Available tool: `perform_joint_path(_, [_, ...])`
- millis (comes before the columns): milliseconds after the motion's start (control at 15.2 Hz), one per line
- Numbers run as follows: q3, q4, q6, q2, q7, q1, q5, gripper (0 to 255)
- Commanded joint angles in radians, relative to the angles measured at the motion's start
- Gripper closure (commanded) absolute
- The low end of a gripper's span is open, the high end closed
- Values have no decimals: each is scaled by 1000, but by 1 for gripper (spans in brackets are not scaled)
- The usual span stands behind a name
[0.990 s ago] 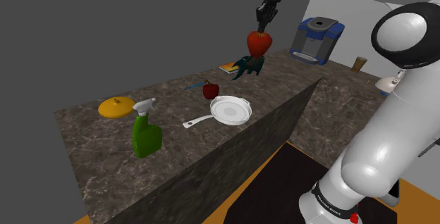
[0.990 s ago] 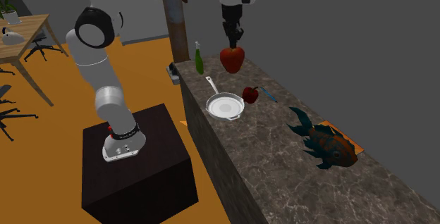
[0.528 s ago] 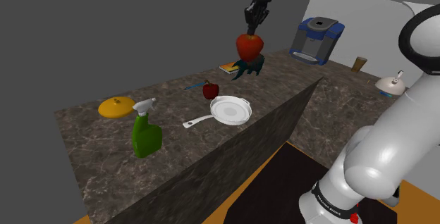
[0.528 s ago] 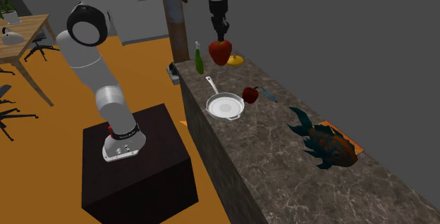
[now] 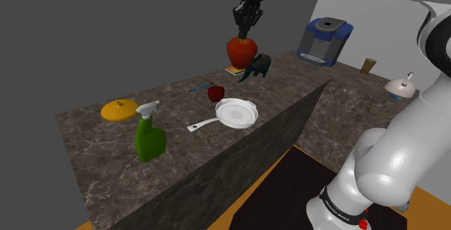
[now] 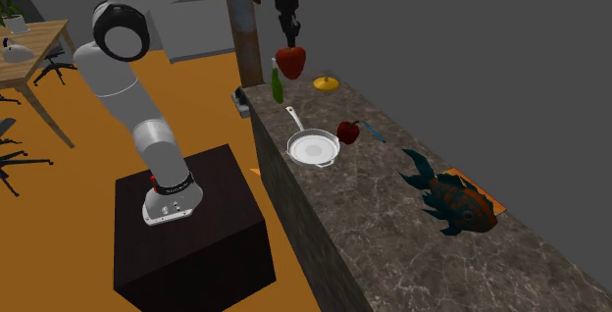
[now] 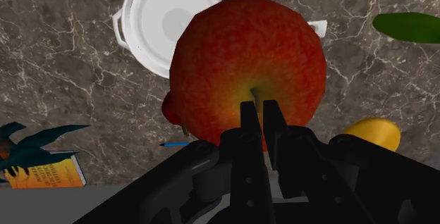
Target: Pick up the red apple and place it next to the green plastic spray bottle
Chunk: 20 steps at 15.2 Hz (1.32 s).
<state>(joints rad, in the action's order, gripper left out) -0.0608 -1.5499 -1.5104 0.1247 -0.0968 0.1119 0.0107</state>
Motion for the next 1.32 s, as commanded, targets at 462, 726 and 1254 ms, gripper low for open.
perform_joint_path(462, [132, 35, 5, -32, -230, 98, 5, 255])
perform_joint_path(726, [187, 89, 16, -78, -329, 143, 14, 255])
perform_joint_path(1254, [287, 280, 64, -232, -525, 249, 60, 255])
